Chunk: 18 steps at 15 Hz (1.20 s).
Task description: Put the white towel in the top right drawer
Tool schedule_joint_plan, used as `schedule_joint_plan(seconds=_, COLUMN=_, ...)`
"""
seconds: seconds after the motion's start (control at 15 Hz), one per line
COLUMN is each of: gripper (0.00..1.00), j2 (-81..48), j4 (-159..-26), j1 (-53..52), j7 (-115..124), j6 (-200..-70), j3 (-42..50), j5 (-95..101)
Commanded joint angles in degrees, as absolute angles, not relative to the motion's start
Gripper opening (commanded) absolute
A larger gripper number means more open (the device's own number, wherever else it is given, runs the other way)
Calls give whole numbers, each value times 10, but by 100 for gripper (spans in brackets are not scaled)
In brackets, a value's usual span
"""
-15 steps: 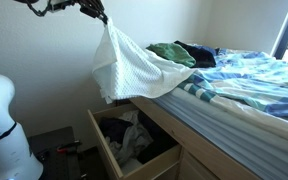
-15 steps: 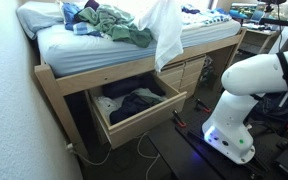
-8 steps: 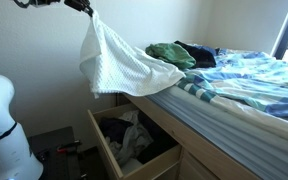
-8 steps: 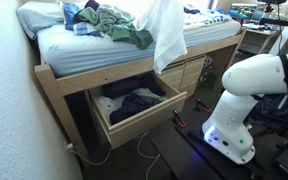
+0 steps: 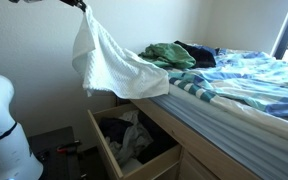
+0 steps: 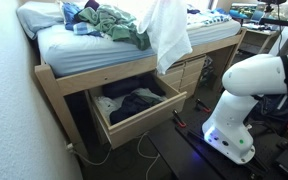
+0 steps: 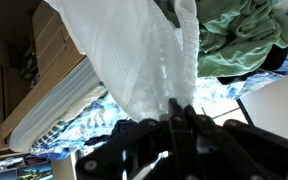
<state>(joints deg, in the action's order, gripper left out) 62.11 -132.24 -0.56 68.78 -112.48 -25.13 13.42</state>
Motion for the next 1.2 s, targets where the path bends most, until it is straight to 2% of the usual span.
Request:
schedule_joint_plan(seconds=0.0, gripper=1, j2=631, j4=-1292, j1=0, j7=669, j6=-1098, j3=-262, j5=127)
schedule_joint_plan(seconds=0.27, gripper=1, j2=628, j4=-1287, j1=0, j7=668, j6=-1098, j3=-265, j5=124)
schedule_joint_plan(seconds=0.6, gripper=1, j2=610, j4=-1347, j1=-10, j7=674, j6=-1152, j3=-248, j5=100)
schedule_joint_plan(seconds=1.13, gripper=1, j2=561, j4=-1491, j1=-9, j7=685, j6=-1315, j3=-231, j5=41)
